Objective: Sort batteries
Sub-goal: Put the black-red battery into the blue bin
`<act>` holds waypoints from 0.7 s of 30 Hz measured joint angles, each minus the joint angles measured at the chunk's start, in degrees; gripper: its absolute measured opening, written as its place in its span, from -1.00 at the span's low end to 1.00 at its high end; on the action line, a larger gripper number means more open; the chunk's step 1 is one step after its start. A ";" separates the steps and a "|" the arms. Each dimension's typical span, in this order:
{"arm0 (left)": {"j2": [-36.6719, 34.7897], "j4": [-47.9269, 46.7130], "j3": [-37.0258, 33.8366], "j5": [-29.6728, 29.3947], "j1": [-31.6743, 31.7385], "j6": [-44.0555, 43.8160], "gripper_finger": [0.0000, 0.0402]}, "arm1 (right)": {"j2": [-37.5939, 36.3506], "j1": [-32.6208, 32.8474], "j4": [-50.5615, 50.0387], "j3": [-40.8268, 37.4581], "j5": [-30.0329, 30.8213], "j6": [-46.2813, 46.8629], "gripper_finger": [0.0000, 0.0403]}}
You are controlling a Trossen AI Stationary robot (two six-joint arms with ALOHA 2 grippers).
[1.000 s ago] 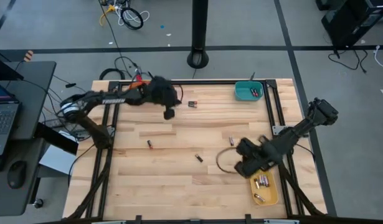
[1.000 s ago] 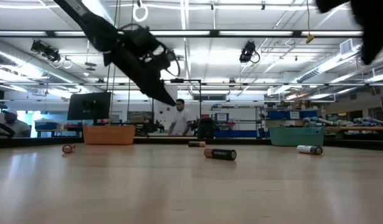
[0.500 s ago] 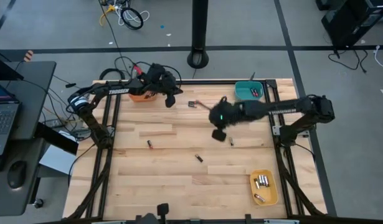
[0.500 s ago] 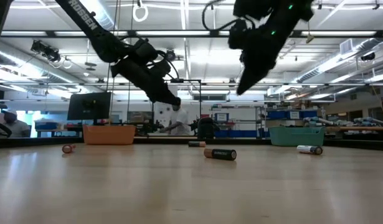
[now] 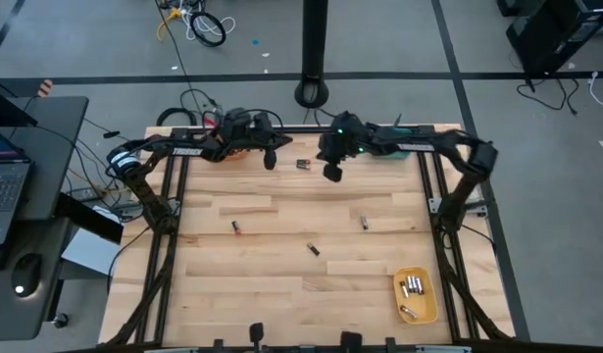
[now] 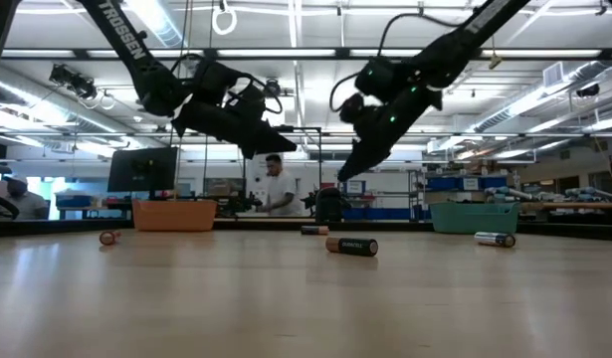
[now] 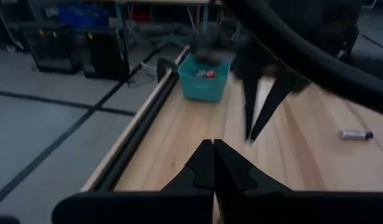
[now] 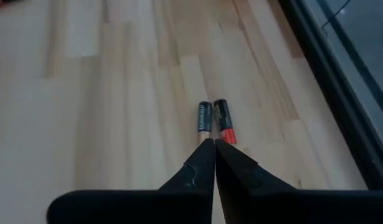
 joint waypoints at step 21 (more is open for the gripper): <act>-0.03 0.61 -1.05 1.39 -0.35 0.15 -0.97 | 15.61 -1.41 -4.10 11.33 -1.30 -5.09 -0.36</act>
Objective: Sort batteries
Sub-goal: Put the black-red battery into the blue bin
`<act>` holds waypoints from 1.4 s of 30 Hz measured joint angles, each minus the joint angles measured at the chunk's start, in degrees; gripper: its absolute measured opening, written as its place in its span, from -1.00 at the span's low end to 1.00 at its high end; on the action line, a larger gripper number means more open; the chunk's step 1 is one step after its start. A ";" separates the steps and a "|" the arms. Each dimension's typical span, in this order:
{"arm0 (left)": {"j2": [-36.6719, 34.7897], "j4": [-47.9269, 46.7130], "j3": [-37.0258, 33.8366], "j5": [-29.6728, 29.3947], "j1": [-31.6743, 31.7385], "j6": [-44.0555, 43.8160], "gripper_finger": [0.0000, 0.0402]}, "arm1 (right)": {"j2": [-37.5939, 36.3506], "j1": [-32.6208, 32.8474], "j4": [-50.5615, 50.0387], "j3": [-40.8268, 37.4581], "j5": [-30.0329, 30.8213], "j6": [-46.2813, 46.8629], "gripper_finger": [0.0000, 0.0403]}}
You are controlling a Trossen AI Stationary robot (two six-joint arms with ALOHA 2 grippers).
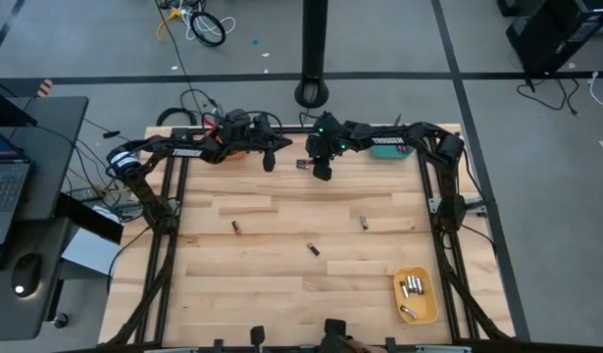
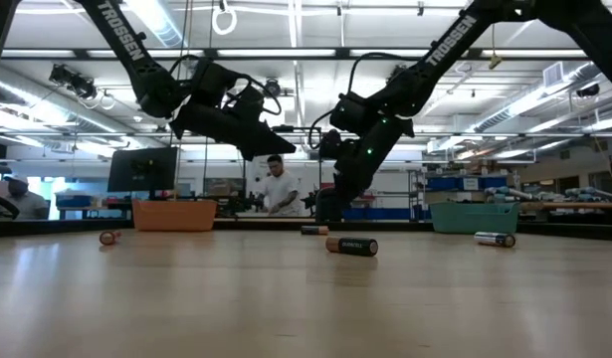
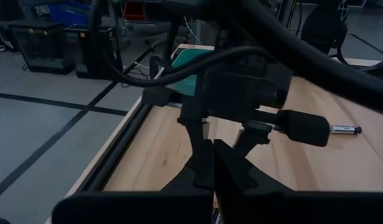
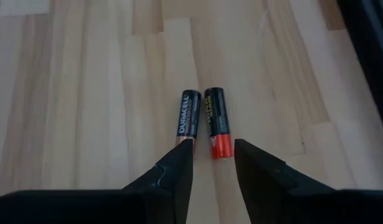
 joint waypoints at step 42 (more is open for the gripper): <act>0.01 0.40 0.00 -6.59 -0.26 -0.10 -0.97 | -0.11 -0.61 -10.57 7.22 -3.02 -0.86 -0.32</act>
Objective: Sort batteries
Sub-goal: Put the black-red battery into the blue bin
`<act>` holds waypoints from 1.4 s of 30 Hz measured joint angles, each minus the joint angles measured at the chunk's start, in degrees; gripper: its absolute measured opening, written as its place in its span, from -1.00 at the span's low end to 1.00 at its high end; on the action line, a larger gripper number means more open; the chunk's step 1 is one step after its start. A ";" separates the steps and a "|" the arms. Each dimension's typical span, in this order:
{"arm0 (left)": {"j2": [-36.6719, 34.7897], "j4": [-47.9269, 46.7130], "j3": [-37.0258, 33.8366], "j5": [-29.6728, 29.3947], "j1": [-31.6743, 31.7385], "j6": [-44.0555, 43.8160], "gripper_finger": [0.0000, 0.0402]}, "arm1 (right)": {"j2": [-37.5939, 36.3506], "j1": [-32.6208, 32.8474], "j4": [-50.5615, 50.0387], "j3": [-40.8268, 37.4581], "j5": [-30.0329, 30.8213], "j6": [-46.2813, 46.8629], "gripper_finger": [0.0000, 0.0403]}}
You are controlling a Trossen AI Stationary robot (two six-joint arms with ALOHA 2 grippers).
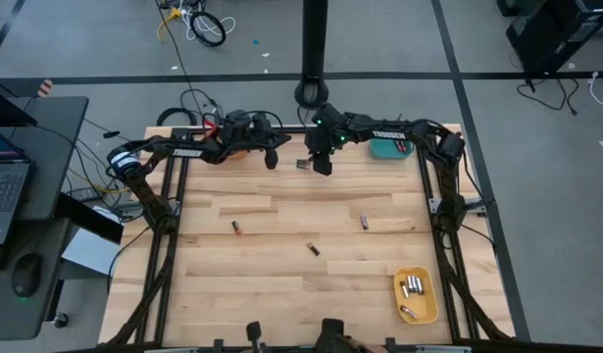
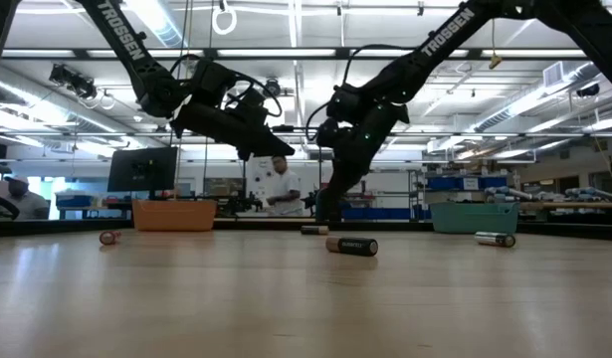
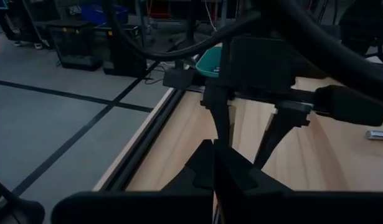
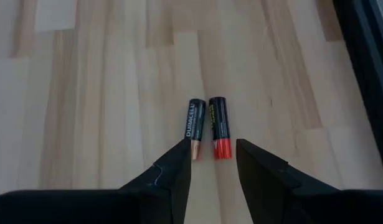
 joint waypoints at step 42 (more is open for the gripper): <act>0.02 -0.46 0.00 1.11 -0.07 -1.14 -0.97 | 2.93 -0.75 4.10 -0.73 -0.81 -4.73 -0.32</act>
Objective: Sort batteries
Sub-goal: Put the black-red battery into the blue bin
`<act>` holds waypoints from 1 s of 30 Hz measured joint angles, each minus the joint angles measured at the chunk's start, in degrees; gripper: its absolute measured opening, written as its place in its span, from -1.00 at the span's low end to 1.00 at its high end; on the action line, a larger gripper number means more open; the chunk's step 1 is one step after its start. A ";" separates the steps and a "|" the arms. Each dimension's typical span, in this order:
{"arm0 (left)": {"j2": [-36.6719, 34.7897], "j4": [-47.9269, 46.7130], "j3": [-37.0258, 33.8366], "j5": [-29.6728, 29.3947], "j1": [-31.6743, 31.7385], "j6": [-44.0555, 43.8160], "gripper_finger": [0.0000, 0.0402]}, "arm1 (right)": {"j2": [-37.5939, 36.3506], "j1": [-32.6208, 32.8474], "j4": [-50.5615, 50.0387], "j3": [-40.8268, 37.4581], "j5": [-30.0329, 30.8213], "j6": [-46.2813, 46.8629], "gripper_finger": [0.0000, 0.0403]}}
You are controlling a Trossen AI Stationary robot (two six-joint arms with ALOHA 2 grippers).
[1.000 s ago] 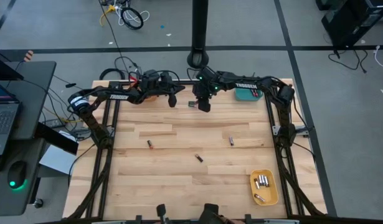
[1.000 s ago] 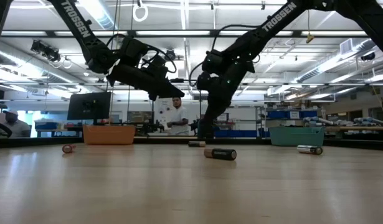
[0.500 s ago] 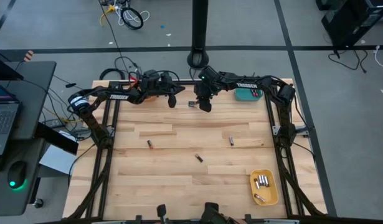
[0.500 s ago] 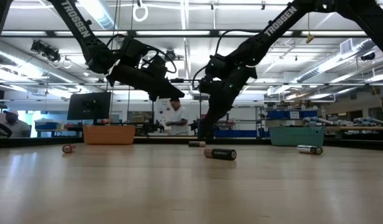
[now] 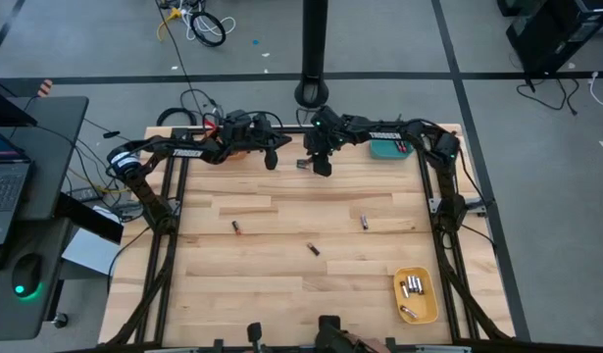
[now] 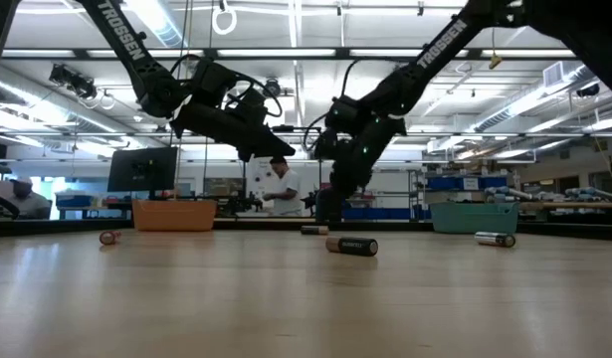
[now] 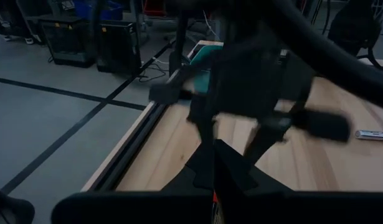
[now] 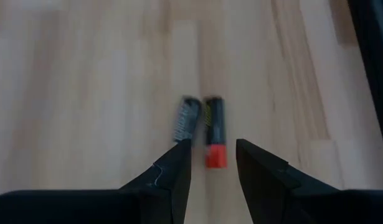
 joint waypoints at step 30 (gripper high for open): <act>0.00 -0.11 0.00 -0.02 -0.02 0.17 -0.97 | 4.50 0.47 2.44 0.02 4.21 -5.24 -0.73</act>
